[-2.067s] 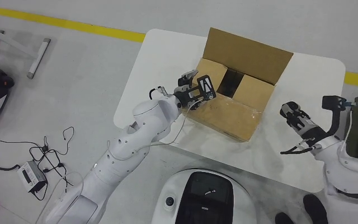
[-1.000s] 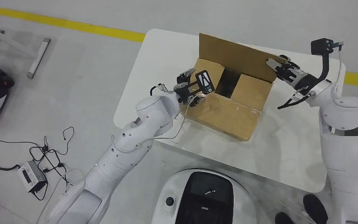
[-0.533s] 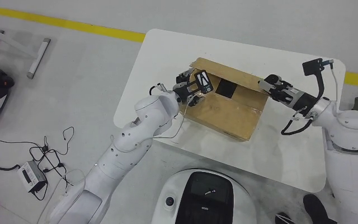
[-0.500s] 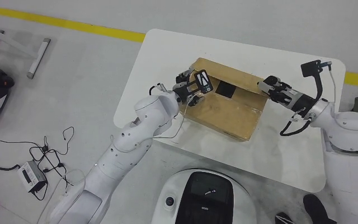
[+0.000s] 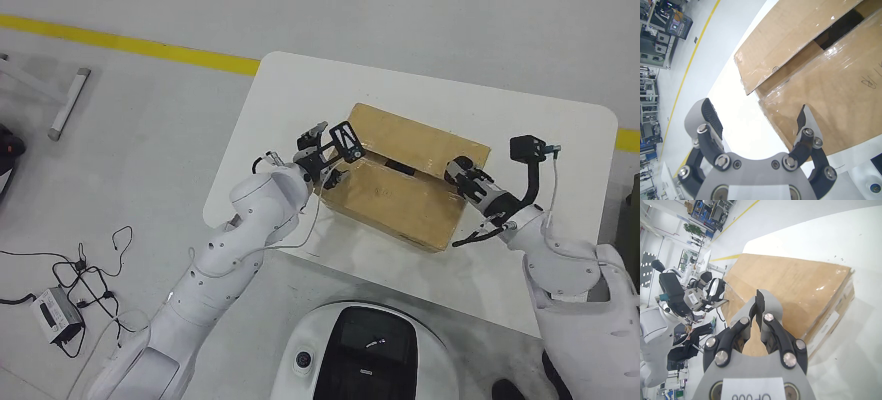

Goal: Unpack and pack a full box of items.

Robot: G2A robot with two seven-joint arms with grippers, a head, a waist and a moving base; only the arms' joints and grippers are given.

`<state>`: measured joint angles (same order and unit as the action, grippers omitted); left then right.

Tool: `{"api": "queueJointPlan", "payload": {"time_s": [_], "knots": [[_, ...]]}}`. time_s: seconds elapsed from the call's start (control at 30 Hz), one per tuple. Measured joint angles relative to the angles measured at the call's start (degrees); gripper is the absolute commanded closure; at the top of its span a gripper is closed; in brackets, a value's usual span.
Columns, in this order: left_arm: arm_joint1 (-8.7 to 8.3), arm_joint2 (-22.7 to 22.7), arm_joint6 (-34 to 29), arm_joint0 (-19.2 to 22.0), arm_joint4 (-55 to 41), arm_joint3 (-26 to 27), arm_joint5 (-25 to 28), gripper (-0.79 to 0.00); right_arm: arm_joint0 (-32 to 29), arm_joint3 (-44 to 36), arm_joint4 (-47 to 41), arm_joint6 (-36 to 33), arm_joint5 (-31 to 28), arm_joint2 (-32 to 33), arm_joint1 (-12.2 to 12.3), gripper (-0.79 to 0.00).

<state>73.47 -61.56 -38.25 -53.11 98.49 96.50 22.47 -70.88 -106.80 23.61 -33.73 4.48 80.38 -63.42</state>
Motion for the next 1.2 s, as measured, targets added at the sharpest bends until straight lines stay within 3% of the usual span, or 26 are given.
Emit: {"api": "queueJointPlan", "payload": {"time_s": [0.37,0.57,0.77,0.8,0.9,0.97,1.2], "knots": [[0.33,-0.07,-2.85,0.72,0.66,0.72,0.09,-0.785,-1.76,-1.1,5.87,6.16,8.38,-5.71,-0.94,0.0],[-0.25,-2.69,-7.31,-0.67,3.5,6.31,2.02,-0.785,-2.17,-1.43,9.16,6.71,9.09,-6.93,-1.08,0.0],[-1.24,-5.73,-10.84,-5.13,11.63,12.5,2.37,-0.785,-2.92,-1.9,9.34,7.33,8.91,-6.53,-1.21,0.0],[-1.4,-5.91,-11.06,-5.96,13.38,12.75,2.54,-0.671,-3.02,-2.0,9.34,7.35,8.86,-6.4,-1.22,0.0],[-1.67,-6.71,-11.54,-8.58,16.45,12.46,2.39,-0.175,-3.27,-2.23,9.34,7.37,8.66,-6.11,-1.27,0.0],[-1.73,-7.11,-12.07,-9.93,17.1,11.97,2.26,0.0,-3.41,-2.36,9.33,7.35,8.6,-5.98,-1.31,0.0],[-1.55,-4.92,-13.19,-11.2,21.55,8.47,2.9,0.0,-3.87,-2.74,9.25,7.35,8.71,-5.78,-1.48,0.0]]}}
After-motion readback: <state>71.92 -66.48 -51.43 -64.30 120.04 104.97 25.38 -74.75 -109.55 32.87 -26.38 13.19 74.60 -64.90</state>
